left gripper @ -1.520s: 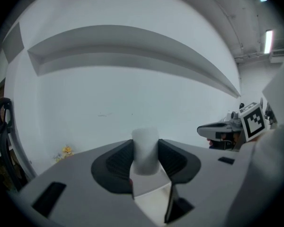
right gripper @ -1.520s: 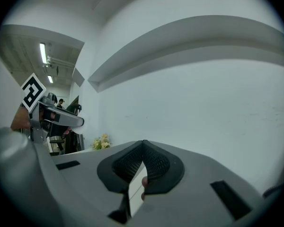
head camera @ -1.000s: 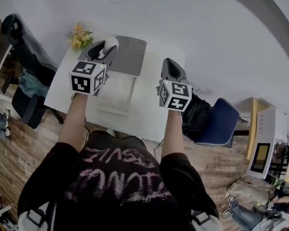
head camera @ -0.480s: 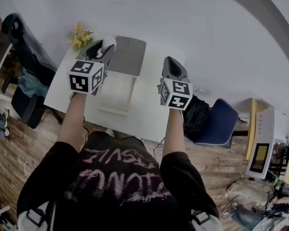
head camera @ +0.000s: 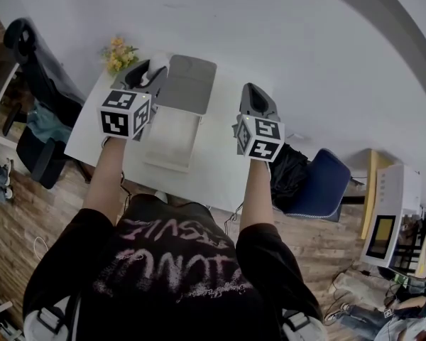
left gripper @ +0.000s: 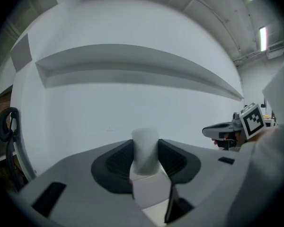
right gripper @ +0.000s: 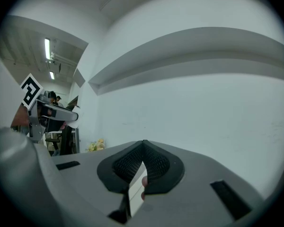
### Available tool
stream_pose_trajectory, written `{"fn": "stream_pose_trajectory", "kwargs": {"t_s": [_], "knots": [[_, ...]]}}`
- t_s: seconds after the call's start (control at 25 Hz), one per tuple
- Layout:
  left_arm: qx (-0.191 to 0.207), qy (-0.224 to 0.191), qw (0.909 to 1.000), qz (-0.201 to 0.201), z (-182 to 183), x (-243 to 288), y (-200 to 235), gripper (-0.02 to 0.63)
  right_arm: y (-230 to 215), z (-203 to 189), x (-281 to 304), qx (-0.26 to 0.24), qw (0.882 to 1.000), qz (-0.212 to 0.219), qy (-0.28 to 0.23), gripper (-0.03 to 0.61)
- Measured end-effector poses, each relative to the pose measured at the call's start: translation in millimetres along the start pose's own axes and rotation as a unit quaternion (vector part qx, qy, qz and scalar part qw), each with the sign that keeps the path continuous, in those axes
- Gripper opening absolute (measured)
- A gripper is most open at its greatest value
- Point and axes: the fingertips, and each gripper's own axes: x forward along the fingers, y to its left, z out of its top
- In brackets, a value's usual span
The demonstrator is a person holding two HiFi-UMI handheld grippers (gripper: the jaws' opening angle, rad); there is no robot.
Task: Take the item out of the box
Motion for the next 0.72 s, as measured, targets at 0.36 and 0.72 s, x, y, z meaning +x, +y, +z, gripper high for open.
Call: {"fn": "stream_pose_trajectory", "kwargs": {"t_s": [0.36,0.72], "knots": [[0.006,-0.003,1.0000,0.003,-0.3,0.5,2.2,0.164,-2.6,-3.0,-2.9,0.000,1.000,-0.006,0.003,0.009],[0.004,-0.002,1.0000,-0.004,-0.2,1.3,-1.8,0.164,-9.4,-6.9,-7.2,0.002,1.000,-0.014,0.006,0.009]]}}
